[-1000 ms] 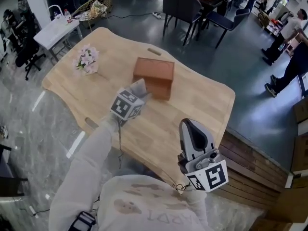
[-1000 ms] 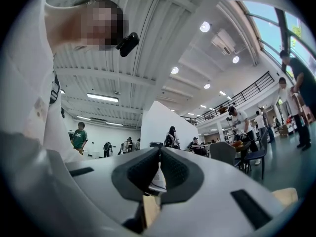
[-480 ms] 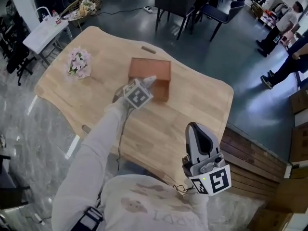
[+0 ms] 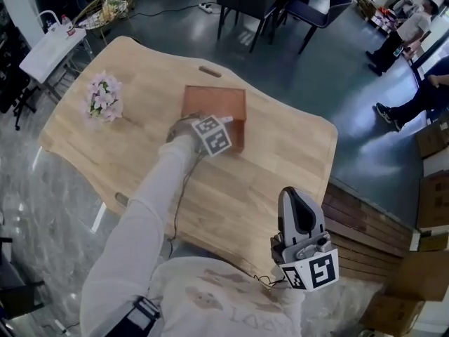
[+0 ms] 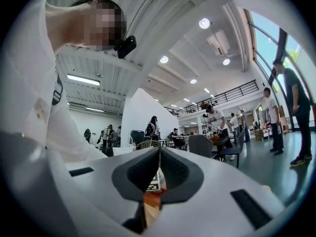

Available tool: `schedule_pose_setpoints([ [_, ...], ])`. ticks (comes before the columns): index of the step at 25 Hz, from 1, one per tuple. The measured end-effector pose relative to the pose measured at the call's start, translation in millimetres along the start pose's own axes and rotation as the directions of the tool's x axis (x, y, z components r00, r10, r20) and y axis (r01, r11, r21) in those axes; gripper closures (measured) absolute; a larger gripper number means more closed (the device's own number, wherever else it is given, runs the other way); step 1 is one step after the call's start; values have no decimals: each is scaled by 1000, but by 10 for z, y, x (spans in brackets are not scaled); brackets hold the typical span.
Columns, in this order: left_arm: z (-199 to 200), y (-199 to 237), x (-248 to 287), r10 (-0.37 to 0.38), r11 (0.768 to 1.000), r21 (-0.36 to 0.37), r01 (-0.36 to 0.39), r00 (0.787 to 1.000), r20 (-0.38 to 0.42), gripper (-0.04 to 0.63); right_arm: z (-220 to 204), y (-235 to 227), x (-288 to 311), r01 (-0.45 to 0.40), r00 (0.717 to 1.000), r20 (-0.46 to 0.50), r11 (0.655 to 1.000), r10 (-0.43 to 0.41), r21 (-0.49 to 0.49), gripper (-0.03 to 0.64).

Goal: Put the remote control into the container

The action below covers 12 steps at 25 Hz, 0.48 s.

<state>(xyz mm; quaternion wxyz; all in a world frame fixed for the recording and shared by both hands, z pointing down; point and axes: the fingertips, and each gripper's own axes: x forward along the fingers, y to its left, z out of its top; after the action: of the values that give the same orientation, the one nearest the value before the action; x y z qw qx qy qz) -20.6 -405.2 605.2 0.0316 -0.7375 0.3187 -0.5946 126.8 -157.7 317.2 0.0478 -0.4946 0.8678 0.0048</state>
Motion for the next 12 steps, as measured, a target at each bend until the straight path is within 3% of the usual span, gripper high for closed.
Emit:
schedule_pose_setpoints([
  [7,-98,8,367,41,991,128,-26,992,-123,489,-64,-31,82,43,998,-34,999,-44,-19,598],
  [12,-180,-18,563,27,992,126,-3,981,-190,490,-70,-88,140,66,997,-45,998,-67,-25,600],
])
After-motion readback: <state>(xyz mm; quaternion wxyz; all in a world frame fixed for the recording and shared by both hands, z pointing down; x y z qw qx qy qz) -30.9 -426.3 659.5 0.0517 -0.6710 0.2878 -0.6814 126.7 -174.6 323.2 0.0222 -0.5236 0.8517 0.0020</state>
